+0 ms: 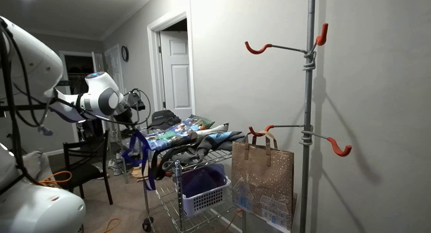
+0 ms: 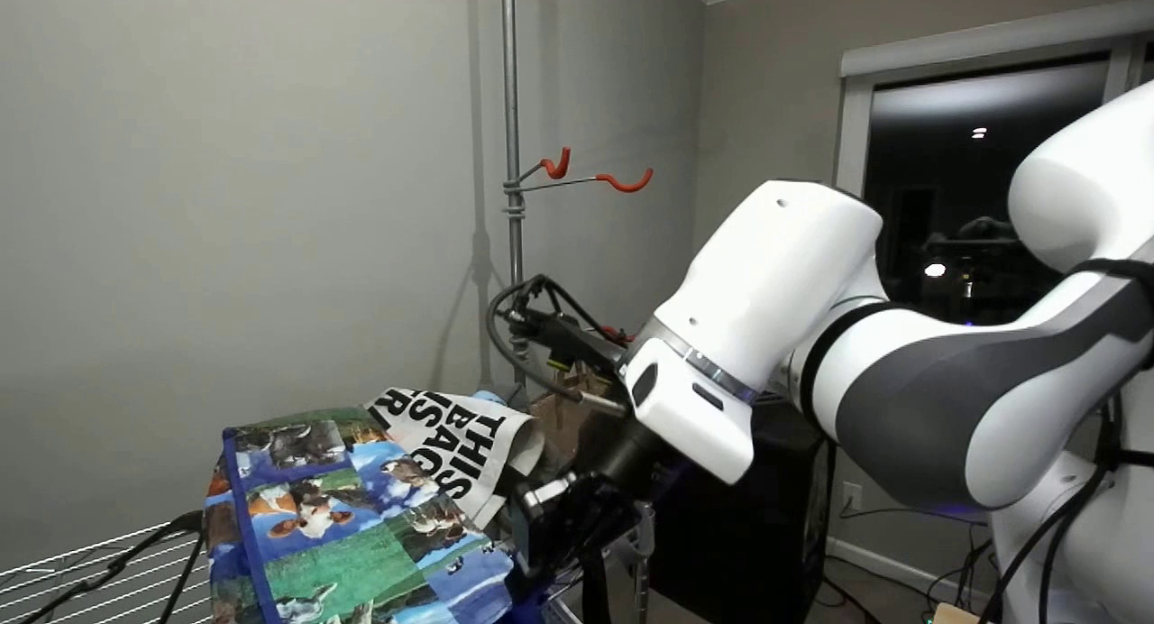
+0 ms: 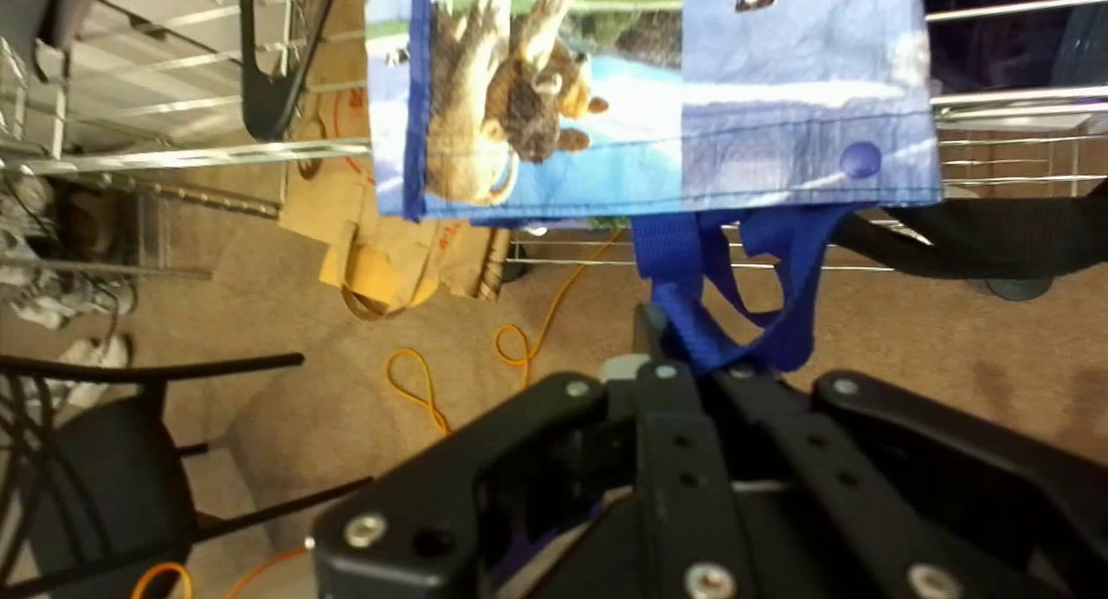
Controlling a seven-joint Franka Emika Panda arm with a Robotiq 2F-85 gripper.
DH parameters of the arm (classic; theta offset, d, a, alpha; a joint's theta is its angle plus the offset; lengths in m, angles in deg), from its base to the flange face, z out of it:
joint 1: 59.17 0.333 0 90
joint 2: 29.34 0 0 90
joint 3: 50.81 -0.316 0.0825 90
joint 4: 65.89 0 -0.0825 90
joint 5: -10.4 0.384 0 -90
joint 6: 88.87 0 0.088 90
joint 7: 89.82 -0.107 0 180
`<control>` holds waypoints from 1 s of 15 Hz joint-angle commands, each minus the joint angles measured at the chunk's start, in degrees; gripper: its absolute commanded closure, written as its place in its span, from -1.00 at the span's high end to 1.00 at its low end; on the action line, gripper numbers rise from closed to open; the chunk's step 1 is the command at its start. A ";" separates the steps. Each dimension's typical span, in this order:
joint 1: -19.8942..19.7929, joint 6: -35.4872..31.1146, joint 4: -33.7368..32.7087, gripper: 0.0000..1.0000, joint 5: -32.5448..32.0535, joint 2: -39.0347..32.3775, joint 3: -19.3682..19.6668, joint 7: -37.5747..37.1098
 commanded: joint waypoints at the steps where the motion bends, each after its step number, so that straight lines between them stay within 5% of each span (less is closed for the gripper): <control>1: -2.38 -4.45 1.48 -0.99 -1.58 3.77 0.50 -8.24; 10: -24.50 -15.51 -1.19 -0.99 -20.61 4.89 -7.70 -36.02; 15: -40.90 -16.75 -3.73 -0.99 -23.98 7.07 -18.14 -43.82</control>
